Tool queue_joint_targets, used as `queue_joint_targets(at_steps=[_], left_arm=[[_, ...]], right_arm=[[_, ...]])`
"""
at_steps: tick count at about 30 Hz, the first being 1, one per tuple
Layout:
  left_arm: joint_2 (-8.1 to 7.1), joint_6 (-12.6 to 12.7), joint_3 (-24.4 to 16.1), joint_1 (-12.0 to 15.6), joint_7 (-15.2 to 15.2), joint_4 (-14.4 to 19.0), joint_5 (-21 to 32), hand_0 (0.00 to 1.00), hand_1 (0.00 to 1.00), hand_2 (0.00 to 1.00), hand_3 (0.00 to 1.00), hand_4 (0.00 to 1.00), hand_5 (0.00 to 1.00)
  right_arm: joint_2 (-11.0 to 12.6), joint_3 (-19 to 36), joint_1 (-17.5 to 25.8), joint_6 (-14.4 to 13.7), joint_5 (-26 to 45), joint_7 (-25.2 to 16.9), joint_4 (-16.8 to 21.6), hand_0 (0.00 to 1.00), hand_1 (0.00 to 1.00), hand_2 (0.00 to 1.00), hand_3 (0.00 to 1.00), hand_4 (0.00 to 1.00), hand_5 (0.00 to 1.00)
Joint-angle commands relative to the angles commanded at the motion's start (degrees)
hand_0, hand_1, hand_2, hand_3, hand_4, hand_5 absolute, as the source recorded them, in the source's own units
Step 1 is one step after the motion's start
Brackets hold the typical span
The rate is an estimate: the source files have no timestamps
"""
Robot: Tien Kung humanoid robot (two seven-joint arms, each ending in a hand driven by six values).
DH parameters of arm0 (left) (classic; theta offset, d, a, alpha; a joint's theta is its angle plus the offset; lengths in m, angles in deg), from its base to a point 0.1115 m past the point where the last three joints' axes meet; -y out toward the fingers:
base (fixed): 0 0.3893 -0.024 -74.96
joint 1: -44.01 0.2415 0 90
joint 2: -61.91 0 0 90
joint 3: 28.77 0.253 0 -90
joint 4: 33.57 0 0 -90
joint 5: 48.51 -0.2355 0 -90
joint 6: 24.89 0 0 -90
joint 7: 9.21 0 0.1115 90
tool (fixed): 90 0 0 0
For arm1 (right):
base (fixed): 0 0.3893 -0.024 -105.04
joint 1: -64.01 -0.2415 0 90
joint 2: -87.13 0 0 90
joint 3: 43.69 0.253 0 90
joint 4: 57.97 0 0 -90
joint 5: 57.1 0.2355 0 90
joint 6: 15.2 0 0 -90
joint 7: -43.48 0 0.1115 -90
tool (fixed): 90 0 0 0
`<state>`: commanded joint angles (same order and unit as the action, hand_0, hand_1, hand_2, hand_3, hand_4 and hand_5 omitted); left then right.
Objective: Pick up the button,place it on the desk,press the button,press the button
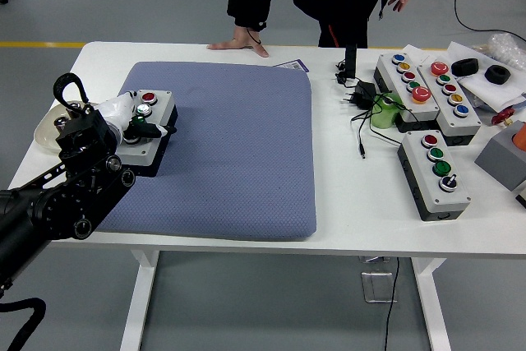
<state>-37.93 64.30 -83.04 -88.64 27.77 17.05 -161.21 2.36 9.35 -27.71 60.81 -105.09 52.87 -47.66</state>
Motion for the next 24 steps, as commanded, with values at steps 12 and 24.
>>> queue_joint_targets(at_steps=[12, 24], left_arm=[[0.55, -2.68, 0.04, -0.36, 0.00, -1.79, -0.19, 0.771, 0.946, 0.998, 0.998, 0.998, 0.336], [0.50, -2.70, 0.84, -0.68, 0.00, -2.53, -3.21, 0.590, 0.786, 0.922, 0.998, 0.973, 0.228]], right_arm=[[0.10, 0.39, 0.03, -0.07, -0.22, -0.03, 0.00, 0.780, 0.755, 0.752, 0.599, 0.230, 0.174], [0.20, 0.83, 0.04, -0.13, -0.66, 0.00, 0.00, 0.780, 0.754, 0.751, 0.598, 0.230, 0.177]])
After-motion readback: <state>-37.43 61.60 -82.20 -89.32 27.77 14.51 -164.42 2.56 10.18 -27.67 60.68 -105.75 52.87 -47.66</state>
